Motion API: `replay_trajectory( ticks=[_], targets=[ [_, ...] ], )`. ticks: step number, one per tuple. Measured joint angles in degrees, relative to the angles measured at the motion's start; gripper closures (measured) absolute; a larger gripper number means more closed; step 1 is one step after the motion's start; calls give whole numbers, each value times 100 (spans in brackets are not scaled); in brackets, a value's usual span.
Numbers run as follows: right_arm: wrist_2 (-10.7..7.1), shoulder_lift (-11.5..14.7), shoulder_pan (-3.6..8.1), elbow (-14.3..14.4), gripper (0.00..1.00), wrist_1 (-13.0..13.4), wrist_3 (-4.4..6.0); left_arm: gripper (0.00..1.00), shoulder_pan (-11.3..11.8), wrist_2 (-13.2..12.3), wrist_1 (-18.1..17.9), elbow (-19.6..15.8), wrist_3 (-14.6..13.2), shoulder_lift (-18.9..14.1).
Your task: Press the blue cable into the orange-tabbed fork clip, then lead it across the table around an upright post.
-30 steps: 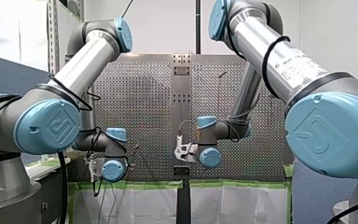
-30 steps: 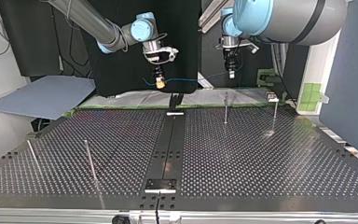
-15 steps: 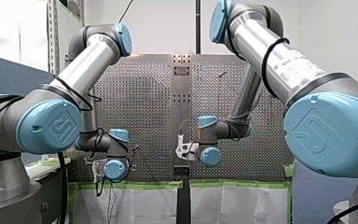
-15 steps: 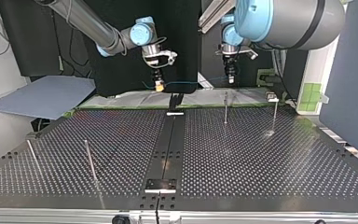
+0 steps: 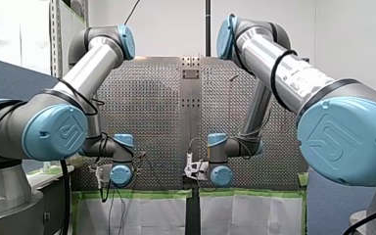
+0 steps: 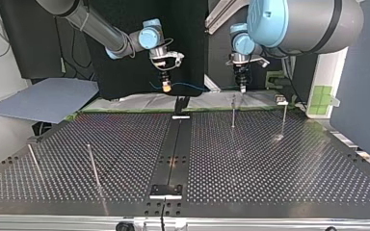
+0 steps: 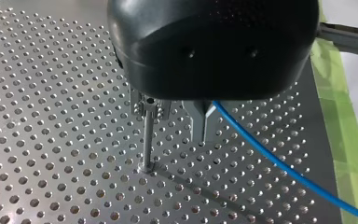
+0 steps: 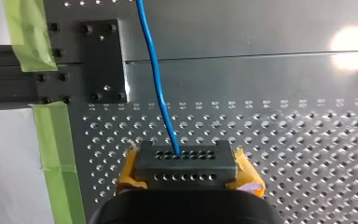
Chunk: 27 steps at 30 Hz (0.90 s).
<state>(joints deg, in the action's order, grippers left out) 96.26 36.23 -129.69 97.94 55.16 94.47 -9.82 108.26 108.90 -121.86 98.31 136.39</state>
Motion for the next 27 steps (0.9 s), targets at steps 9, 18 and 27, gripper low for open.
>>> replay_trajectory(
  ticks=[9,18,27],
  targets=[
    [-25,-294,-39,-327,100,-146,-29,100,114,-37,201,191,-12,2],
    [-37,-380,-43,-436,100,-185,-55,100,234,-112,217,267,23,-2],
    [-53,-383,-69,-540,100,-260,-67,100,254,-203,259,272,22,-7]
  ],
)
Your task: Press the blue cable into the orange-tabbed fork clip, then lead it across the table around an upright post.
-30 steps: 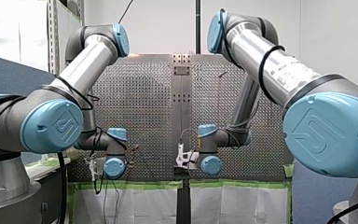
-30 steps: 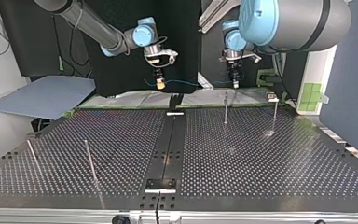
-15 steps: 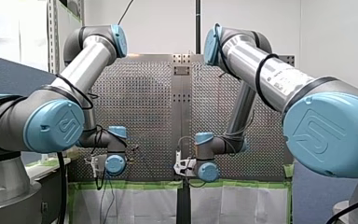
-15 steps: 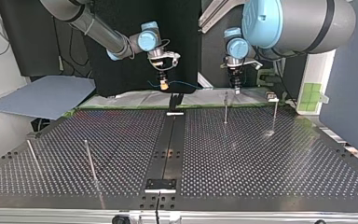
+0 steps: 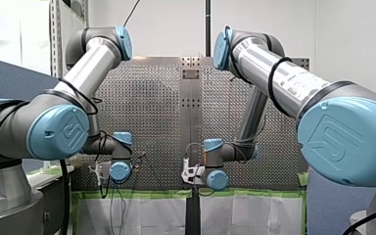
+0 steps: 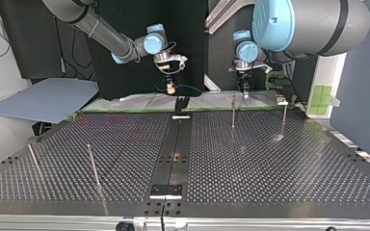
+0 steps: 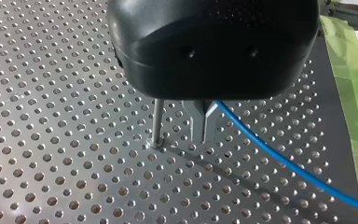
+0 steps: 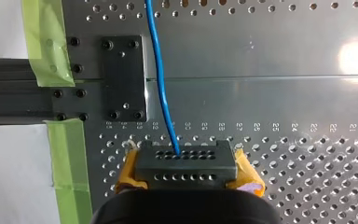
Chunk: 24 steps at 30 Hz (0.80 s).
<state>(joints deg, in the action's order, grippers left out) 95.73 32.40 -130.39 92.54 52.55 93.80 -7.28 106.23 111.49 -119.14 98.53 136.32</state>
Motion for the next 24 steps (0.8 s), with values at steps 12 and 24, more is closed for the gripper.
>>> replay_trajectory(
  ticks=[12,24],
  targets=[
    [-1,-6,-9,-108,100,-93,-9,100,48,-113,2,71,22,-1],
    [35,-10,121,-130,100,-137,-9,100,92,-314,237,417,33,1]
  ],
)
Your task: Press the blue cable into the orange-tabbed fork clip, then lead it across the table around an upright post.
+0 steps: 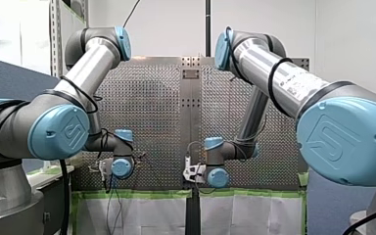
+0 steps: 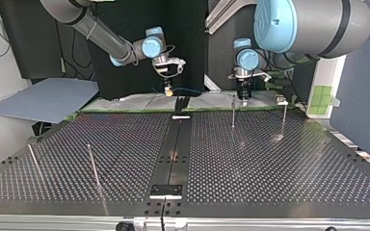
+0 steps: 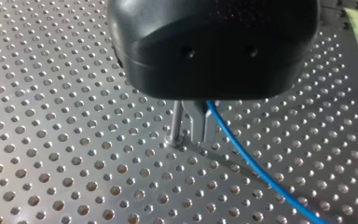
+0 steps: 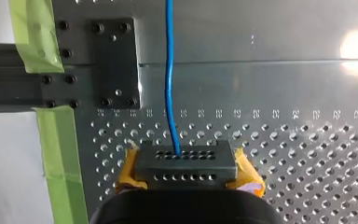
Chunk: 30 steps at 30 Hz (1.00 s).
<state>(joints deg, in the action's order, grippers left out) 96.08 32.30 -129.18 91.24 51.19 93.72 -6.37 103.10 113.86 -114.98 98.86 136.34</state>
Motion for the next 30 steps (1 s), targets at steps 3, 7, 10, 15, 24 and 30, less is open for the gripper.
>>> replay_trajectory(
  ticks=[3,7,10,15,24,30],
  targets=[
    [4,0,49,-19,100,-15,-1,100,26,-35,7,9,9,0],
    [5,0,115,-75,100,-85,-1,100,78,-79,62,65,59,1],
    [-2,0,155,-148,100,-166,-14,100,127,-114,140,126,86,1],
    [-12,-1,214,-306,100,-337,-62,100,218,-227,206,213,117,1],
    [-70,-3,327,-544,100,-492,-104,75,345,-444,225,286,131,2],
    [-87,-6,375,-556,100,-517,-106,35,418,-505,273,286,133,1]
  ],
)
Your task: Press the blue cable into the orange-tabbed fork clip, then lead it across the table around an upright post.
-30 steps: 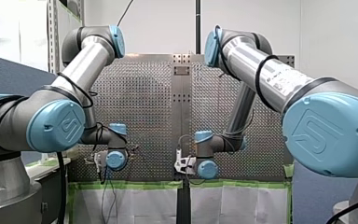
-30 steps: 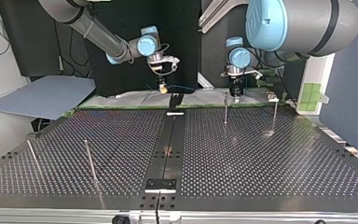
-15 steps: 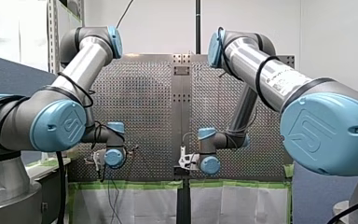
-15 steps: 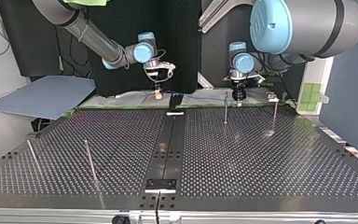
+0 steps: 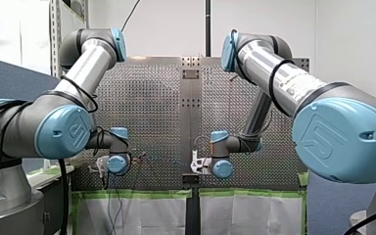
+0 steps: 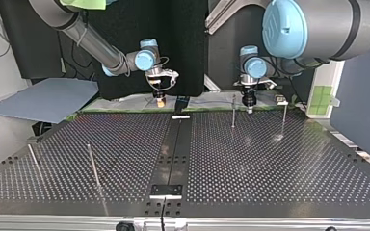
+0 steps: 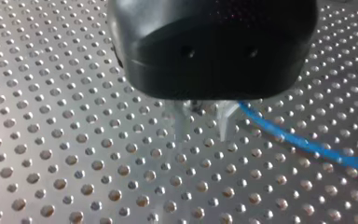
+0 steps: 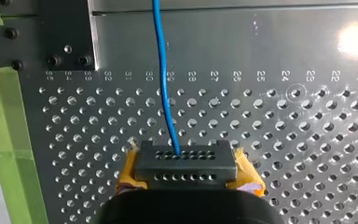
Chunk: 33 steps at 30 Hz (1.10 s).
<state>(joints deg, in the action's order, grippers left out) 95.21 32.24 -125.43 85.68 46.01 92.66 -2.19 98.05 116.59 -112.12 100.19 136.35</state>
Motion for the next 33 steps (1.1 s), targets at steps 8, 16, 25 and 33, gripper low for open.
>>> replay_trajectory(
  ticks=[8,16,25,33],
  targets=[
    [-7,-2,25,-2,100,-7,0,1,54,47,394,-3,-104,-1],
    [-58,-6,54,-2,100,-9,-1,1,72,-198,789,-250,-131,-7],
    [-62,-10,59,-2,100,-56,-5,1,89,-703,584,-756,-79,-230],
    [-59,-17,58,-1,100,-136,19,1,52,-1209,256,-1282,101,-744]
  ],
)
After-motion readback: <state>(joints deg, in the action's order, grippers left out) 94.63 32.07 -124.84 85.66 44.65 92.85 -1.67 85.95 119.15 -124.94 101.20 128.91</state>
